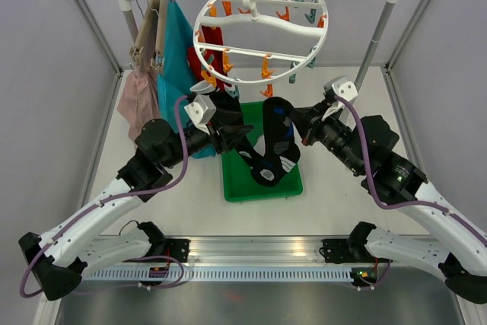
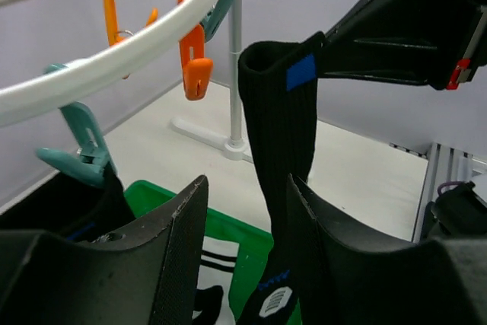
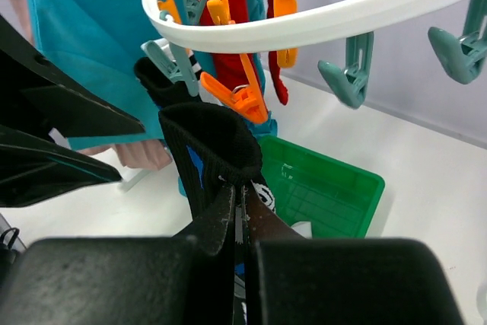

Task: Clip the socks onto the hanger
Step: Pick up the sock from the bin.

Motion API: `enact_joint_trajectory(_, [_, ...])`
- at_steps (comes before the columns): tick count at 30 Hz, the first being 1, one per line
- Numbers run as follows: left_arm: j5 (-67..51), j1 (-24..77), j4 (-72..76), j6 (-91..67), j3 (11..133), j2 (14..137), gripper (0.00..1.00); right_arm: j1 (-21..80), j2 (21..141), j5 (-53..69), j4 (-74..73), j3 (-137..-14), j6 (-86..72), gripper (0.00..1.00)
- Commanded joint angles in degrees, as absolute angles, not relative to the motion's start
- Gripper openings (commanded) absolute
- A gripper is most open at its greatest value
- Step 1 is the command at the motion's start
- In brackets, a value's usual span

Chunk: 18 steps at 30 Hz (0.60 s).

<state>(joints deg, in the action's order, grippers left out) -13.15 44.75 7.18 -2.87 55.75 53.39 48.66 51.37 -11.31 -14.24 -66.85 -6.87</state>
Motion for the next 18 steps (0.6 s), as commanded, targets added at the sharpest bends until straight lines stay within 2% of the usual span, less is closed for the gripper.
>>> enact_joint_trajectory(1, [-18.9, 44.6, 12.7, -5.6, 54.1, 53.9, 0.52, 49.4, 51.1, -8.8, -12.6, -66.3, -7.3, 0.0])
enact_joint_trajectory(18, [-24.0, 44.6, 22.0, -7.8, 54.0, 60.0, 0.56, 51.2, 52.6, -7.6, -12.5, -66.4, -7.8, 0.0])
